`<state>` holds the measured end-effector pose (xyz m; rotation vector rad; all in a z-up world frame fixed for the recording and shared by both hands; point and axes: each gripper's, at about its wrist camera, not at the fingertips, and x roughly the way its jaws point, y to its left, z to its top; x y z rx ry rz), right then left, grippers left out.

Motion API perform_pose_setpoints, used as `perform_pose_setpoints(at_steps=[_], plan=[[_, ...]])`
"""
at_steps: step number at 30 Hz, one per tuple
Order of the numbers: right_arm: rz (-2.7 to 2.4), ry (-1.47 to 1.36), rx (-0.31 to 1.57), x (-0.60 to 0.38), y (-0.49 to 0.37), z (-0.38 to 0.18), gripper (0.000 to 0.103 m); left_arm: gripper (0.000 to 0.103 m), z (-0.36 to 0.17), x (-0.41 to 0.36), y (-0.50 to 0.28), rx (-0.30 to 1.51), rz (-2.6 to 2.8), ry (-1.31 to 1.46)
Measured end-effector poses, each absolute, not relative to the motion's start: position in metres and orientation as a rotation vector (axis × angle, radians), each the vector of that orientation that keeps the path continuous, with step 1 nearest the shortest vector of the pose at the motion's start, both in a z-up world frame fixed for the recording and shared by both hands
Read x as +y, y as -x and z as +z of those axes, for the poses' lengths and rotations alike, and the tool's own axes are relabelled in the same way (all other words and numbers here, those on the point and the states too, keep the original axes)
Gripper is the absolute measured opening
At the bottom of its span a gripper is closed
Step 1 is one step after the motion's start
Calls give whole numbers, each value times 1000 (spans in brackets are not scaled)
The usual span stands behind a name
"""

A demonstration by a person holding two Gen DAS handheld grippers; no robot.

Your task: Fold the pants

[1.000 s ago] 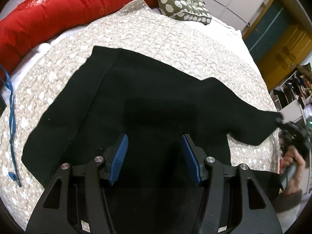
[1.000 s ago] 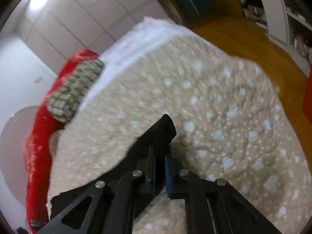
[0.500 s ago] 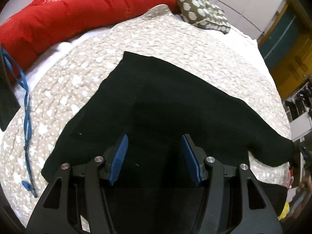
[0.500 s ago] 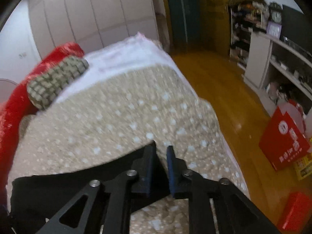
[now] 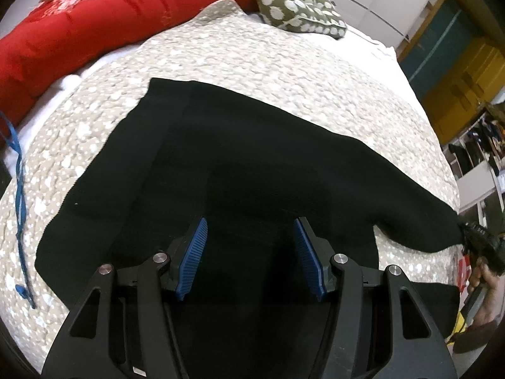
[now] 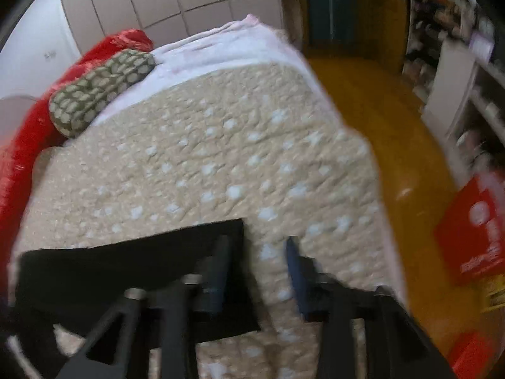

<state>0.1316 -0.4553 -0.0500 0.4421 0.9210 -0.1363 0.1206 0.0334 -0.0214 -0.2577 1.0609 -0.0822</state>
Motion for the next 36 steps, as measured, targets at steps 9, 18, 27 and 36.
perform_pose_setpoints(at_steps=[9,18,27,36], plan=[[-224,-318,766,-442,-187,-18,3,56,-19,17,-117,1068,-108,250],[-53,-485,832,-458,-93,-38,52,56,-27,35,-116,1074,-81,280],[51,-469,816,-422,-86,-25,10,56,-24,47,-105,1066,-39,242],[-257,-216,1026,-413,-101,-44,17,56,-36,62,-108,1060,0,218]])
